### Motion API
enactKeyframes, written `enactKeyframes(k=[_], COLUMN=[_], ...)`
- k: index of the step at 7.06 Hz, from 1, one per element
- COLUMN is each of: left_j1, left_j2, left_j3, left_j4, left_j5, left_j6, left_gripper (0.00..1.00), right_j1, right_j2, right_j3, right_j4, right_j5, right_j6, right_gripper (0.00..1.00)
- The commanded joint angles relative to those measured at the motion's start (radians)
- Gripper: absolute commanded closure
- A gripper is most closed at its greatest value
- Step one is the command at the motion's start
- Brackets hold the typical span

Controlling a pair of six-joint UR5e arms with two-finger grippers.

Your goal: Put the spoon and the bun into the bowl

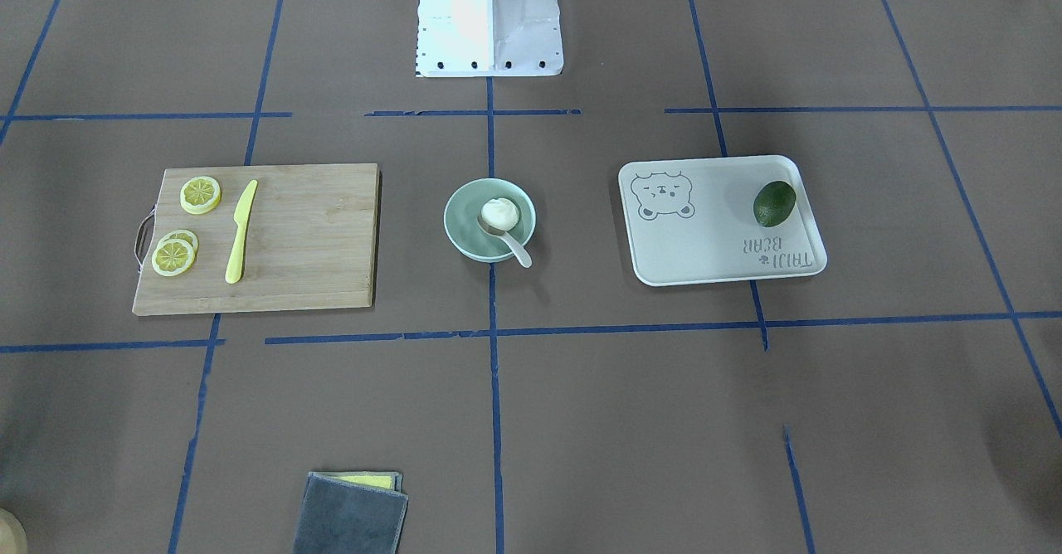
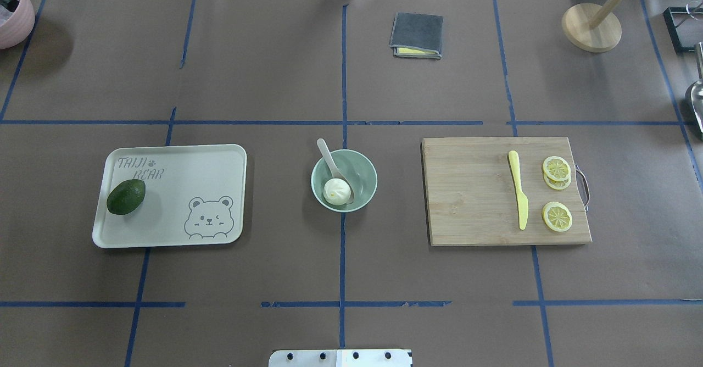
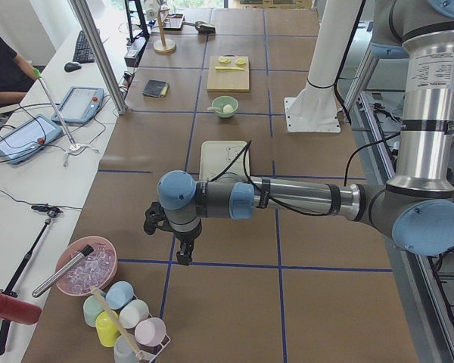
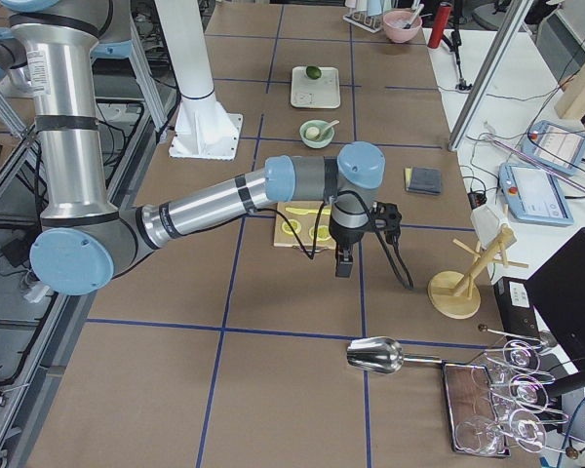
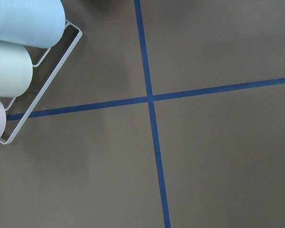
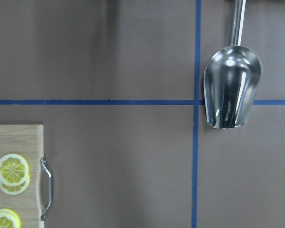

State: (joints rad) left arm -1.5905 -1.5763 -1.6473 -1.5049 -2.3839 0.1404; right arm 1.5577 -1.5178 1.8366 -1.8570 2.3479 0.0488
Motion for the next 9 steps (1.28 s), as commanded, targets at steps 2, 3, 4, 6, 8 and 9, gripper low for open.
enactKeyframes(k=[2, 3, 4, 6, 8, 9], left_j1=[0.000, 0.000, 0.001, 0.001, 0.001, 0.001], left_j2=[0.010, 0.012, 0.015, 0.015, 0.018, 0.018], left_j3=[-0.006, -0.006, 0.001, 0.008, 0.006, 0.006], left_j4=[0.000, 0.000, 0.002, 0.002, 0.000, 0.000], left_j5=[0.000, 0.000, 0.006, 0.008, 0.008, 0.006], left_j6=[-0.001, 0.001, -0.005, -0.010, -0.007, -0.009], left_gripper=[0.00, 0.00, 0.00, 0.00, 0.00, 0.00], right_j1=[0.041, 0.041, 0.041, 0.041, 0.039, 0.039], right_j2=[-0.079, -0.129, -0.134, -0.130, -0.113, -0.113], right_j3=[-0.069, -0.053, -0.063, -0.080, -0.115, -0.166], right_j4=[0.163, 0.162, 0.162, 0.163, 0.242, 0.350], right_j5=[0.001, 0.004, 0.005, 0.004, 0.004, 0.010], right_j6=[-0.021, -0.027, -0.027, -0.032, -0.024, -0.018], right_gripper=[0.00, 0.00, 0.00, 0.00, 0.00, 0.00])
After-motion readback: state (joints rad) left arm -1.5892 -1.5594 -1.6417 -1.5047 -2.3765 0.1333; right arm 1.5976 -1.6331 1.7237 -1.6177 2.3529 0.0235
